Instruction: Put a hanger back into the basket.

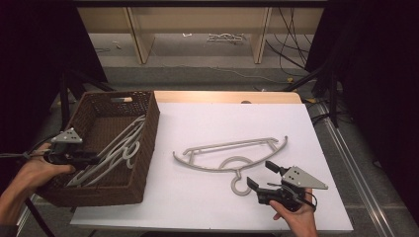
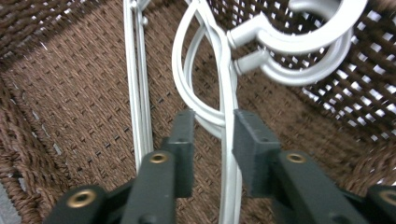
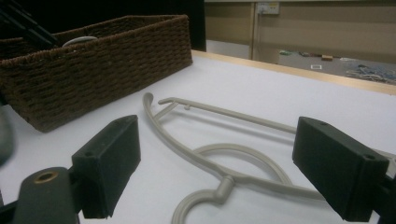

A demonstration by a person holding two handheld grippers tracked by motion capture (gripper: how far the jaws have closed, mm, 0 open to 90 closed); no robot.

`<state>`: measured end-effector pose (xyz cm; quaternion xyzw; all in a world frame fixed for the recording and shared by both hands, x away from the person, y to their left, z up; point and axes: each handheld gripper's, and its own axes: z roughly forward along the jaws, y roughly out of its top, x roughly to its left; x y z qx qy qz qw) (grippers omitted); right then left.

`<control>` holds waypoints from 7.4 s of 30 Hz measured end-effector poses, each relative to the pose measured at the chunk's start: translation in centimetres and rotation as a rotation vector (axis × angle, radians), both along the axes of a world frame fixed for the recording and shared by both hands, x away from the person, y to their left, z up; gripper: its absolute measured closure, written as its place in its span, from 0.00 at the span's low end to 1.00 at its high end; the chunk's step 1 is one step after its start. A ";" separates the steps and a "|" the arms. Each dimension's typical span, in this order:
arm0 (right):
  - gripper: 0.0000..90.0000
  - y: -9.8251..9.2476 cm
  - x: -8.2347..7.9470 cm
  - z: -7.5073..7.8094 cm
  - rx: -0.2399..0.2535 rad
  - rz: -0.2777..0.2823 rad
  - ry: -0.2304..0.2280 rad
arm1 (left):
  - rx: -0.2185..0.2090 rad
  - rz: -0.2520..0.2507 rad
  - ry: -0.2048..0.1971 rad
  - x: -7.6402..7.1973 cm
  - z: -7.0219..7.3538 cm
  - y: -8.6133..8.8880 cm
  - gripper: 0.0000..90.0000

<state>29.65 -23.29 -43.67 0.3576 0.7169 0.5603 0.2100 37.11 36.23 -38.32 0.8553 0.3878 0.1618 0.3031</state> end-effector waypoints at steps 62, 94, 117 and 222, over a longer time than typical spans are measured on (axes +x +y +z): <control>0.18 0.1 0.0 -0.1 0.026 0.016 -0.025 | -0.499 -0.130 -0.374 -4.8 -1.7 -21.3 0.19; 0.18 0.3 0.0 0.0 0.022 0.021 -0.026 | -0.303 -0.258 -0.302 -4.3 -5.7 -25.4 0.19; 0.18 0.0 -0.1 0.2 0.010 0.020 -0.019 | 0.017 -0.414 -0.083 2.5 -8.6 -32.6 0.32; 0.18 -0.3 -0.1 0.4 0.039 0.019 -0.021 | -0.039 -0.426 0.139 7.8 -2.8 -33.1 0.91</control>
